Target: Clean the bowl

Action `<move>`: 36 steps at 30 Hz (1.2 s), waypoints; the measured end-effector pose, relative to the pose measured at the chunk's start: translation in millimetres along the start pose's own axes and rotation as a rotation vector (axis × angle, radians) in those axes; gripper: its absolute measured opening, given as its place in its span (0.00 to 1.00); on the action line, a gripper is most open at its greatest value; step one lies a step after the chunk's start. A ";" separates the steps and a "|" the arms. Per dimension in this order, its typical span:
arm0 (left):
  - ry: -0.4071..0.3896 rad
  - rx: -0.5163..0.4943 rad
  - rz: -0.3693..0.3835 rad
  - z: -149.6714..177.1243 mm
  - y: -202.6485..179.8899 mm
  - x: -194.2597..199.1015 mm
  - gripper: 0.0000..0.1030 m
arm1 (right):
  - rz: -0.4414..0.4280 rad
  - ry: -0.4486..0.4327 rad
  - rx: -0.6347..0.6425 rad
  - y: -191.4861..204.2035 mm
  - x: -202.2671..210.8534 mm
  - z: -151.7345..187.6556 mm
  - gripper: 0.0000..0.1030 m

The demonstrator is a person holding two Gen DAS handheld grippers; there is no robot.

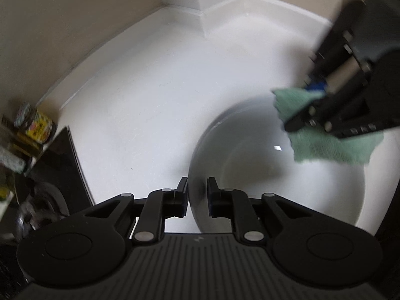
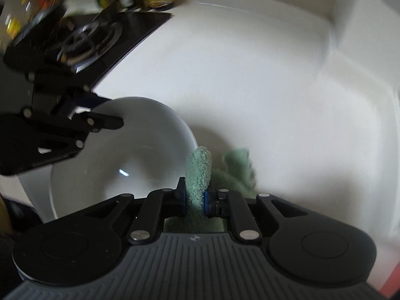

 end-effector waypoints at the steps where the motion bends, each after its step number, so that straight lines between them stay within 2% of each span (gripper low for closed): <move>1: 0.002 -0.004 0.004 -1.9 3.1 -1.6 0.14 | 0.013 0.009 0.066 3.1 -1.6 -4.9 0.11; 5: 0.017 0.041 0.023 -9.0 17.6 -9.0 0.13 | 0.004 0.016 0.270 11.7 -7.2 -30.5 0.11; 7: 0.017 0.115 0.033 -9.3 25.4 -11.0 0.11 | -0.003 0.012 0.270 10.0 -11.3 -43.1 0.11; 9: 0.006 0.199 0.045 -7.2 31.4 -12.0 0.11 | -0.006 -0.008 0.212 3.4 -14.8 -49.2 0.11; 11: -0.008 0.267 0.047 -3.7 32.6 -12.3 0.11 | -0.030 -0.027 0.090 -6.5 -12.0 -46.2 0.11; 17: -0.022 0.356 0.034 -0.8 31.7 -12.6 0.15 | -0.039 -0.069 -0.138 -7.9 16.0 -8.7 0.11; 20: -0.021 0.377 0.038 0.1 30.9 -10.7 0.17 | -0.090 -0.085 -0.181 -5.8 27.6 10.0 0.14; 23: -0.012 0.384 0.017 -0.8 29.4 -10.8 0.18 | -0.187 -0.122 -0.247 -20.5 38.4 21.2 0.14; 28: 0.001 0.396 -0.029 -1.6 22.5 -8.7 0.20 | -0.286 -0.171 -0.334 -38.5 41.9 39.2 0.14; 30: 0.000 0.402 -0.043 -1.0 19.9 -7.5 0.20 | -0.323 -0.189 -0.408 -46.0 41.0 47.0 0.14; 33: -0.007 0.402 -0.053 0.6 18.3 -6.3 0.20 | -0.344 -0.211 -0.487 -49.7 39.8 52.4 0.14; 36: -0.030 0.420 -0.045 4.3 20.6 -3.3 0.19 | -0.324 -0.240 -0.546 -48.2 44.8 59.2 0.15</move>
Point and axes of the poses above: each gripper's, at about its wrist camera, not at the fingertips, and x roughly against the way its jaws point, y to its left, z to its underside, the point moved 1 cm from there along -x, roughly the way its jaws point, and after that the axes turned 3 degrees about -z, right-handed, at the moved point
